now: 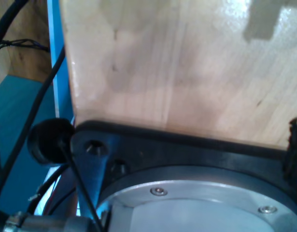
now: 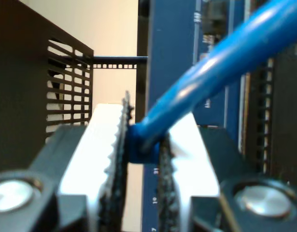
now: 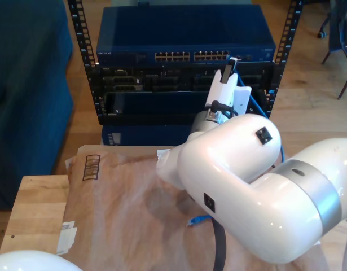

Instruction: Grab the cable and plug it in

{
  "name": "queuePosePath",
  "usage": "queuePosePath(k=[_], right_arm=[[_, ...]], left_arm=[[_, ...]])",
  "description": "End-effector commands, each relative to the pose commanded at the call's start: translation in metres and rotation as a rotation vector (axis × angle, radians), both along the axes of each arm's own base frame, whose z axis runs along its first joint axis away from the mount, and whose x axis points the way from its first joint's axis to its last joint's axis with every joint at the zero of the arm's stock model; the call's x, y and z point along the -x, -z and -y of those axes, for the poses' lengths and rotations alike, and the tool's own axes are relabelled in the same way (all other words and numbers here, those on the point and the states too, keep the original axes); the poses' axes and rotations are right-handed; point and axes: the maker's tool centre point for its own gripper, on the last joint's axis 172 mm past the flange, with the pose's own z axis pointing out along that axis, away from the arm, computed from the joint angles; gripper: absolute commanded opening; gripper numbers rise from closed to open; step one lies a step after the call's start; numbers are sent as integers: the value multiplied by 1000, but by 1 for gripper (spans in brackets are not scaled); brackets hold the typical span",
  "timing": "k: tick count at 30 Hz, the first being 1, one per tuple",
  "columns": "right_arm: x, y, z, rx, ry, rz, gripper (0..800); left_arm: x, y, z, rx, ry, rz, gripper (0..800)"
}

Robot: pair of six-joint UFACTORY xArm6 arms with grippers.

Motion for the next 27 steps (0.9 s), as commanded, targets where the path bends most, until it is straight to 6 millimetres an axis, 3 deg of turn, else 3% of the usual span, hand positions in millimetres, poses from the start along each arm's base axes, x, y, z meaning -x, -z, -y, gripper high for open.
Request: queuePosePath(k=[27], right_arm=[[-20, 6, -8, -30, 12, 47, 0]], left_arm=[[0, 0, 0, 0, 1, 1, 798]])
